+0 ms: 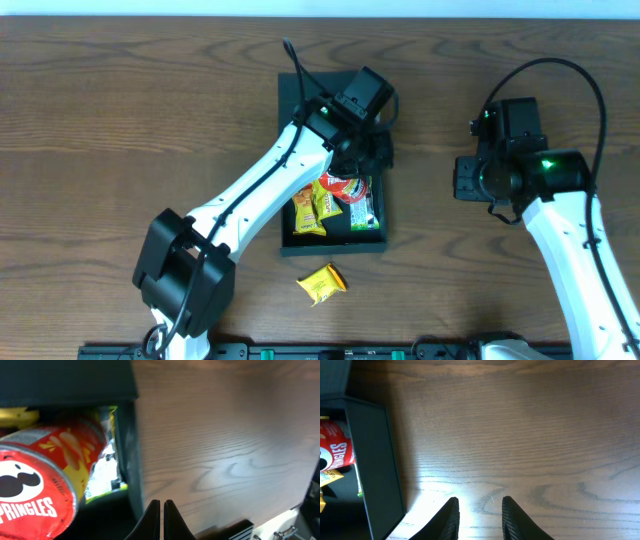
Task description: Pack container
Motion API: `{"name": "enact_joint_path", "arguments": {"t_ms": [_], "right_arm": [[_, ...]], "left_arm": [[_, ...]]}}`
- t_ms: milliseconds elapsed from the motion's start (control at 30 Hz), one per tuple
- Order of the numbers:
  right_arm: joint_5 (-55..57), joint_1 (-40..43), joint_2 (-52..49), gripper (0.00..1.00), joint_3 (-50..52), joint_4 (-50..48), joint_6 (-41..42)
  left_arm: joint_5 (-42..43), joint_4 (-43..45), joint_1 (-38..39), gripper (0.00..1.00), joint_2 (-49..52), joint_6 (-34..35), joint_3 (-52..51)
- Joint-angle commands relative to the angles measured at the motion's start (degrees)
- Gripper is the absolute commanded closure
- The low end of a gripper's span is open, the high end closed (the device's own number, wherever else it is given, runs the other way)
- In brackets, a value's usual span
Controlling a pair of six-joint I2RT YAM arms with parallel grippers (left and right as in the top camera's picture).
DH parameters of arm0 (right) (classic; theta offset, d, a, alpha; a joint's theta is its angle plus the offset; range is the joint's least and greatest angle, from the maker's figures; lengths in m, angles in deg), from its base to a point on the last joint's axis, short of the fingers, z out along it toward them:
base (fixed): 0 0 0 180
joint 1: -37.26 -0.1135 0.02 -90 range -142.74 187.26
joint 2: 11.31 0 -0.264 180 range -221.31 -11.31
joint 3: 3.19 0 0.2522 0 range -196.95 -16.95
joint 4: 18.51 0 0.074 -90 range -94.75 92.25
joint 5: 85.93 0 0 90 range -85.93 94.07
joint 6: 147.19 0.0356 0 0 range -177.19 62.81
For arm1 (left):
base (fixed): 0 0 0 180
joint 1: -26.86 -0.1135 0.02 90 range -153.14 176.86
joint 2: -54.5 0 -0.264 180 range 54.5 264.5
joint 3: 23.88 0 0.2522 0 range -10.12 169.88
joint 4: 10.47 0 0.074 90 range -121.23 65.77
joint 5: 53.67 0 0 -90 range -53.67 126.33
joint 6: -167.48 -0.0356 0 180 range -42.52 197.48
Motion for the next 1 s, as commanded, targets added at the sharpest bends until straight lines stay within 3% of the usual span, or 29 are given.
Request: {"name": "enact_joint_path", "arguments": {"t_ms": [0,400,533,667,967], "right_arm": [[0.55,-0.07,1.09,0.71,-1.14,-0.04,-0.66],[0.57,-0.07,1.09,0.64,-1.14,-0.17,-0.68],[0.57,-0.07,1.09,0.61,-1.14,-0.17,-0.68],[0.57,-0.07,1.09,0.59,-1.14,-0.55,-0.68],[0.57,-0.07,1.09,0.54,-1.14,-1.05,-0.68]], "left_arm": [[-1.07,-0.37,0.02,0.94,-0.13,-0.20,-2.01],[-18.23,-12.17,0.02,0.94,-0.13,-0.20,-2.80],[-17.33,-10.38,-0.02,0.94,-0.15,-0.20,-2.80],[-5.51,-2.14,-0.02,0.94,-0.31,-1.64,-2.75],[-22.91,1.40,2.05,0.94,-0.24,-1.05,-2.80]]}}
